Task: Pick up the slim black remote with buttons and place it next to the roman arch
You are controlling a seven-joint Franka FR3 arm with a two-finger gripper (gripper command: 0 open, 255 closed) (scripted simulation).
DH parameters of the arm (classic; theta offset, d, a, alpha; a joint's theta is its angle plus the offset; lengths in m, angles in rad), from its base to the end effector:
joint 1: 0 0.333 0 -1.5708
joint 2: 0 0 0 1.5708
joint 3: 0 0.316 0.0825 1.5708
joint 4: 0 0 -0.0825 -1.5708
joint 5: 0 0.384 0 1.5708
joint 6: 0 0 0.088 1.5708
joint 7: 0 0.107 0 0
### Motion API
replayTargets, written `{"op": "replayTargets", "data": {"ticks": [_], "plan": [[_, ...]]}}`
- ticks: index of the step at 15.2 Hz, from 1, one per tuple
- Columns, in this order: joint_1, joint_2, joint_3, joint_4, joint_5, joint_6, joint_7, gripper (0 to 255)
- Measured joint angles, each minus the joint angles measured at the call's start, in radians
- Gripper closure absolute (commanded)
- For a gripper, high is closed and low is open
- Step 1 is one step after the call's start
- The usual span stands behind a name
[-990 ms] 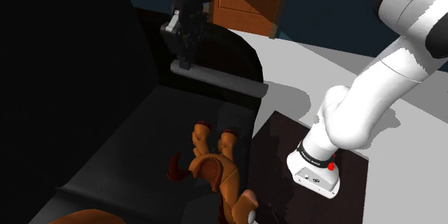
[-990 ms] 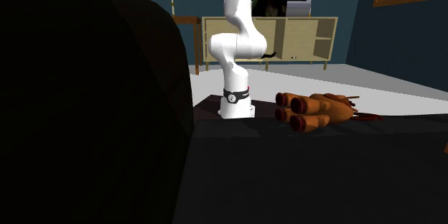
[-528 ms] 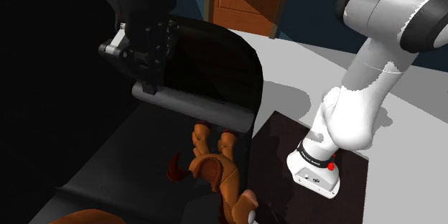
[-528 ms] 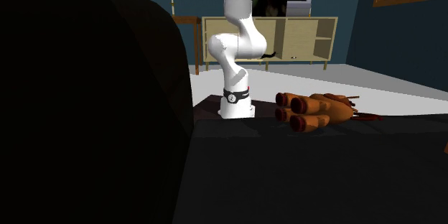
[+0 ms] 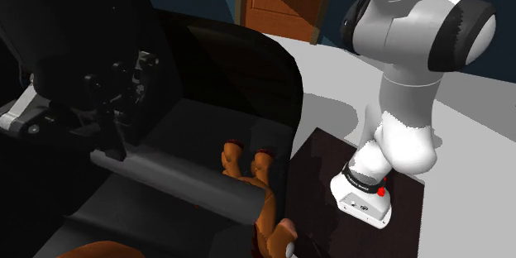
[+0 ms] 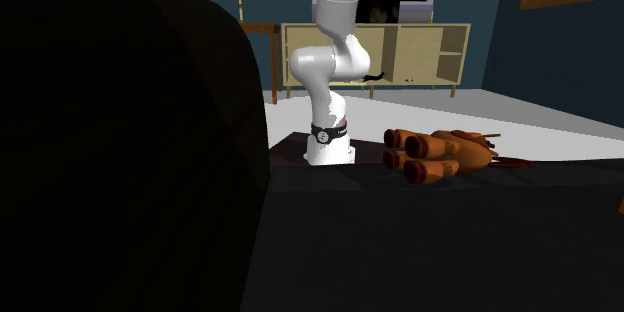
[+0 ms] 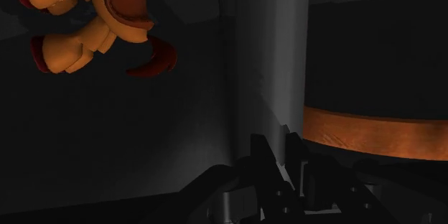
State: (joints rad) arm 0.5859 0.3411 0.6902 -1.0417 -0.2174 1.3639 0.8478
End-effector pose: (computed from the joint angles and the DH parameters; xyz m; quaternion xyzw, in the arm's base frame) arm 0.2904 0.5413 0.6819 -0.9850 -0.1708 -0.0109 0.0220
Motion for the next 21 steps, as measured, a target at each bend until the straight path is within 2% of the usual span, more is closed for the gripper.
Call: {"op": "replayTargets", "data": {"ticks": [11, 21], "plan": [[-0.08, -0.094, 0.0, -0.278, 0.066, 0.197, -0.019, 255], [-0.114, -0.14, -0.004, -0.469, 0.096, 0.352, -0.03, 255]]}}
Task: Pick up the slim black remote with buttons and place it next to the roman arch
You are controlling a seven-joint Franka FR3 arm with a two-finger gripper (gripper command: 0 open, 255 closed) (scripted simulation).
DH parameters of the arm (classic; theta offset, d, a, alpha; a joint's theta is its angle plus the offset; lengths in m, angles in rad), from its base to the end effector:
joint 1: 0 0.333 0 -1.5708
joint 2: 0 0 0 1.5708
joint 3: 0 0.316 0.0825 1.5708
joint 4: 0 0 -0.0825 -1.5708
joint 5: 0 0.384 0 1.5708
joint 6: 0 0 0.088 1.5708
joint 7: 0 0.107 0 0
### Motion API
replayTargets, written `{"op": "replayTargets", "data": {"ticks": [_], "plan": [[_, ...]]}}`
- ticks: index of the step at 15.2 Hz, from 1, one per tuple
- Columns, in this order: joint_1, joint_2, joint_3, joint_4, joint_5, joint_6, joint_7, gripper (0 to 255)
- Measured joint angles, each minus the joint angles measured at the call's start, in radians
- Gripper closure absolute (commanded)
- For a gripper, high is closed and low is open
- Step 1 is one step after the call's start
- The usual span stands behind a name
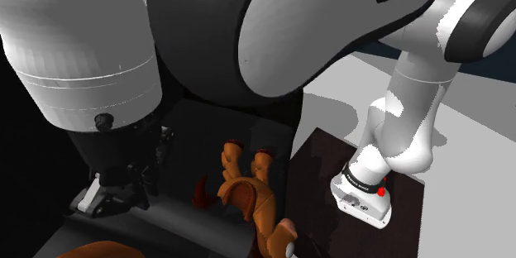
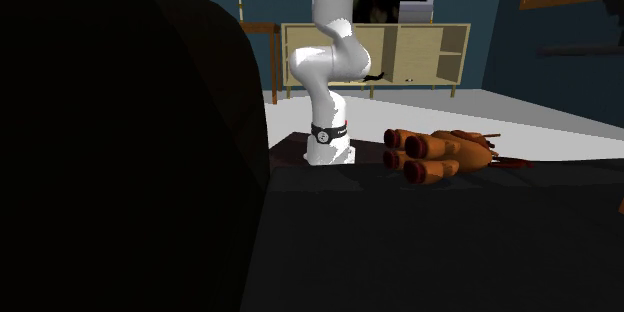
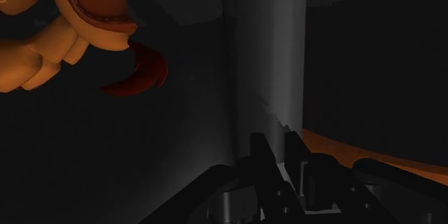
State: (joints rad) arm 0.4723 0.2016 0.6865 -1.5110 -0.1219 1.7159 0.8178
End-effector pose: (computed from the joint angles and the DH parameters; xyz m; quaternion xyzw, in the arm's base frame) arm 0.2898 0.5431 0.5718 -0.9851 -0.1704 -0.0110 0.0221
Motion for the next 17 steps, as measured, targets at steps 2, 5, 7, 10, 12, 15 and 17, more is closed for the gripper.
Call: {"op": "replayTargets", "data": {"ticks": [2, 5, 7, 10, 12, 15, 17], "plan": [[-0.004, -0.004, -0.001, -0.033, 0.002, 0.03, -0.001, 255], [-0.007, -0.007, -0.002, -0.073, 0.004, 0.068, -0.001, 255], [-0.009, -0.005, -0.004, -0.098, 0.002, 0.094, -0.001, 255], [-0.012, -0.006, -0.005, -0.144, 0.002, 0.138, 0.0, 255], [-0.013, -0.005, -0.006, -0.167, 0.001, 0.163, 0.002, 255], [-0.011, 0.005, -0.008, -0.198, -0.007, 0.201, 0.007, 255], [-0.013, 0.008, -0.009, -0.221, -0.01, 0.226, 0.008, 255]]}}
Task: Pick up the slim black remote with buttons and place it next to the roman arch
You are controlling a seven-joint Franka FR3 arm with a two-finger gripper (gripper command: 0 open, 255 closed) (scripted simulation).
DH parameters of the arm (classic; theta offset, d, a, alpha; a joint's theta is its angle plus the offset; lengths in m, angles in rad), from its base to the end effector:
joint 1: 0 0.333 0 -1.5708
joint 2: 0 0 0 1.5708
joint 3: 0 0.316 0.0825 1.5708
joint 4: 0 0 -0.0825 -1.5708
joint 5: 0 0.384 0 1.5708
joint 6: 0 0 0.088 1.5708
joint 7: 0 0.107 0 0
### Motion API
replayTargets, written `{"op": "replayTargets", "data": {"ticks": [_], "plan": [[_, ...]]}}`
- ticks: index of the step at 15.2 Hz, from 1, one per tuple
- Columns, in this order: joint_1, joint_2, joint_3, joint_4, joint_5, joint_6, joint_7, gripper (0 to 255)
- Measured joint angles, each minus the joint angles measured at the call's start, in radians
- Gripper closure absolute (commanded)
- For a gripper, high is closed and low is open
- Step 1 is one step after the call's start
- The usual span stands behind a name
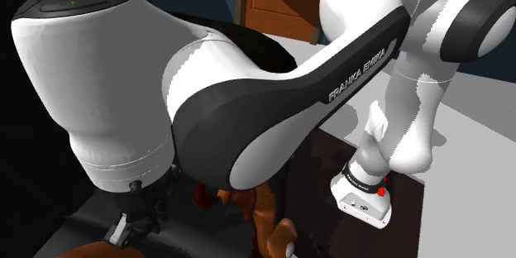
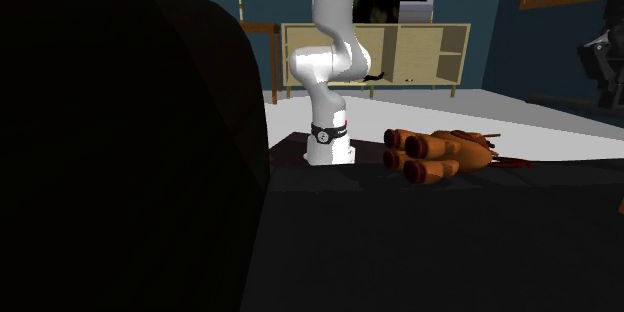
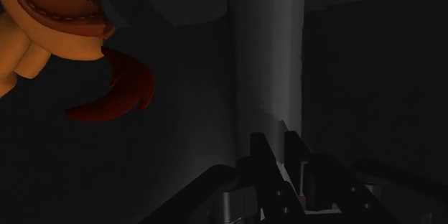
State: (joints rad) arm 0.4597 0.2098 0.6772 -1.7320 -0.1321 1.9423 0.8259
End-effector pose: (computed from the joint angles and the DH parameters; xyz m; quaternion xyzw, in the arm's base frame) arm 0.2909 0.5441 0.4818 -0.9851 -0.1702 -0.0109 0.0220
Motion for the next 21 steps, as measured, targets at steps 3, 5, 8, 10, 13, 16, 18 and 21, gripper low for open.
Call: {"op": "replayTargets", "data": {"ticks": [3, 5, 8, 10, 13, 16, 18, 21], "plan": [[-0.001, 0.003, -0.002, -0.035, -0.004, 0.038, 0.003, 255], [0.0, 0.01, -0.003, -0.054, -0.009, 0.062, 0.007, 255], [0.002, 0.025, -0.007, -0.078, -0.021, 0.098, 0.013, 255], [0.004, 0.036, -0.011, -0.097, -0.03, 0.124, 0.017, 255], [0.007, 0.044, -0.013, -0.123, -0.039, 0.157, 0.026, 255], [0.012, 0.067, -0.019, -0.14, -0.056, 0.192, 0.036, 255], [0.014, 0.077, -0.023, -0.156, -0.066, 0.216, 0.043, 255], [0.019, 0.097, -0.03, -0.176, -0.083, 0.252, 0.053, 255]]}}
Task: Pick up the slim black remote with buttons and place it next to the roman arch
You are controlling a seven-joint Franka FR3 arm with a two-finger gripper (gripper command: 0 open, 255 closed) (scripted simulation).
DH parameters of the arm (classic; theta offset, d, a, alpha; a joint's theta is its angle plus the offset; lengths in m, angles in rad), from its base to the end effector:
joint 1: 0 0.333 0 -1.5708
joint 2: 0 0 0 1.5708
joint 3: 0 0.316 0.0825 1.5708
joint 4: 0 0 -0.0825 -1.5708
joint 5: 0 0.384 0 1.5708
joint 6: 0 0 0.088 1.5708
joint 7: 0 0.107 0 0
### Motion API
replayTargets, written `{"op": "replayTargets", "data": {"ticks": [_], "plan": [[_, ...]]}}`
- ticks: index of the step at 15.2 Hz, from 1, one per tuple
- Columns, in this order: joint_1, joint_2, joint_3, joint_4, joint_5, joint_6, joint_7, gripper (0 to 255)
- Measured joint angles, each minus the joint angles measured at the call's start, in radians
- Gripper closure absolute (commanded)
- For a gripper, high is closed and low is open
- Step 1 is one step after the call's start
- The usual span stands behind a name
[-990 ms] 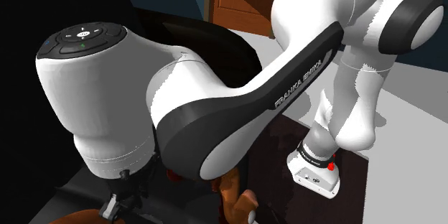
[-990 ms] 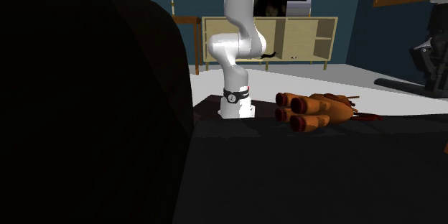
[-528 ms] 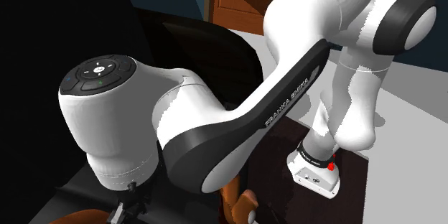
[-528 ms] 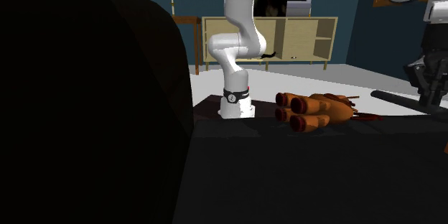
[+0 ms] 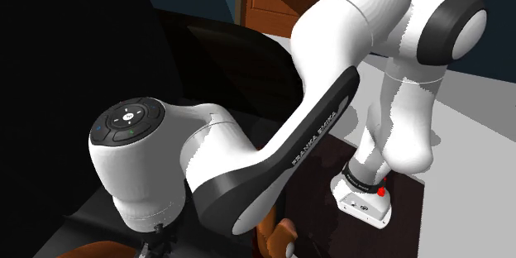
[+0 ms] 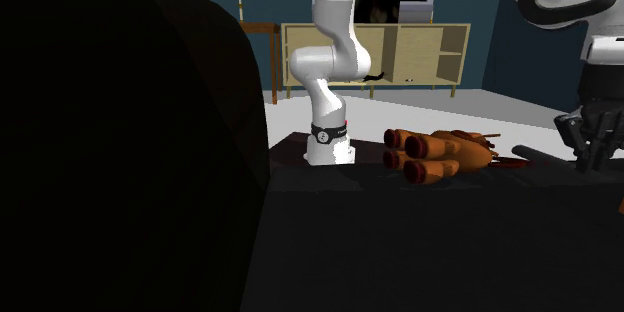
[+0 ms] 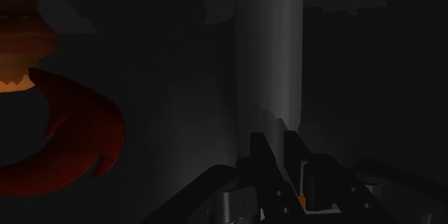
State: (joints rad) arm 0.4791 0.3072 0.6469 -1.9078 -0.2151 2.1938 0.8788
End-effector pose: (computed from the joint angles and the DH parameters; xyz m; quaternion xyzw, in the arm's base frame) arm 0.2907 0.5429 0.3709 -0.9851 -0.1703 -0.0109 0.0221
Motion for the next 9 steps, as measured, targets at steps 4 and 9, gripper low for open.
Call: {"op": "replayTargets", "data": {"ticks": [4, 9], "plan": [[0.012, 0.033, -0.012, -0.016, -0.027, 0.042, 0.018, 255], [0.019, 0.055, -0.022, -0.035, -0.048, 0.08, 0.032, 255]]}}
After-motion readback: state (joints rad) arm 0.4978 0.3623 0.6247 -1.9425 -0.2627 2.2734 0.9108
